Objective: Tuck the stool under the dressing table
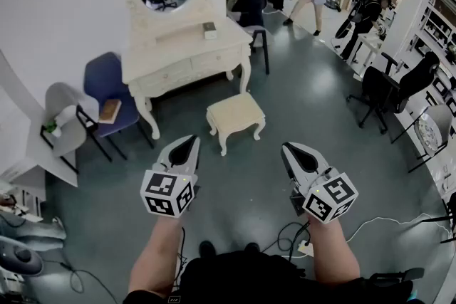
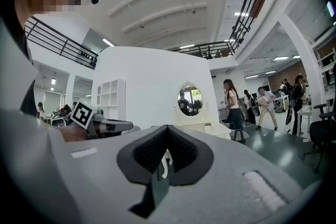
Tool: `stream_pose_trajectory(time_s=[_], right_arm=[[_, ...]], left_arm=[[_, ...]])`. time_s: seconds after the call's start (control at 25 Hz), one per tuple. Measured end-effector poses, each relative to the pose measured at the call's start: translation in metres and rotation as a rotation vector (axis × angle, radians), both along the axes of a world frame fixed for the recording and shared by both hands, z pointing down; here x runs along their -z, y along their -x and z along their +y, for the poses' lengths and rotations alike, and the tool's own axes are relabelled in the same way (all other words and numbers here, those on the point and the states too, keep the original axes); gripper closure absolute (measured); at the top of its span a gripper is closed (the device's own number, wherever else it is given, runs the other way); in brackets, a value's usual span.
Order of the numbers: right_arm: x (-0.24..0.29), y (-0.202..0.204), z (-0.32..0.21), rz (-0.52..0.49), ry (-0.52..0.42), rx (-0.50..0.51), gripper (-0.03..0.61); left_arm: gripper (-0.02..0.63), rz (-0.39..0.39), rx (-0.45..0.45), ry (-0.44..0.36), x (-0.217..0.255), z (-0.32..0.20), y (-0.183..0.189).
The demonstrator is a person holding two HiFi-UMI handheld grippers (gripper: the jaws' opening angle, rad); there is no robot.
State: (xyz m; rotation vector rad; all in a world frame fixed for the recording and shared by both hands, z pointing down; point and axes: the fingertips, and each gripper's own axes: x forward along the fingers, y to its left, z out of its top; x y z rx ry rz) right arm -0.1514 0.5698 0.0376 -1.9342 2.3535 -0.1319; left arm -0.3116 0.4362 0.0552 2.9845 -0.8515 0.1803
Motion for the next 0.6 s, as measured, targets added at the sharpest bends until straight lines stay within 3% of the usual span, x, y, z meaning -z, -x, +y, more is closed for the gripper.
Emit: stream_pose_trajectory(time_s=[0.28, 0.6], right_arm=[[-0.013, -0.007, 0.0, -0.017, 0.02, -0.006, 0.577], [-0.022, -0.039, 0.011, -0.131, 0.035, -0.042, 0.575]], left_arm=[[0.595, -0.027, 0.013, 0.014, -0.017, -0.003, -0.001], [0.595, -0.059, -0.027, 0.007, -0.022, 0.019, -0.029]])
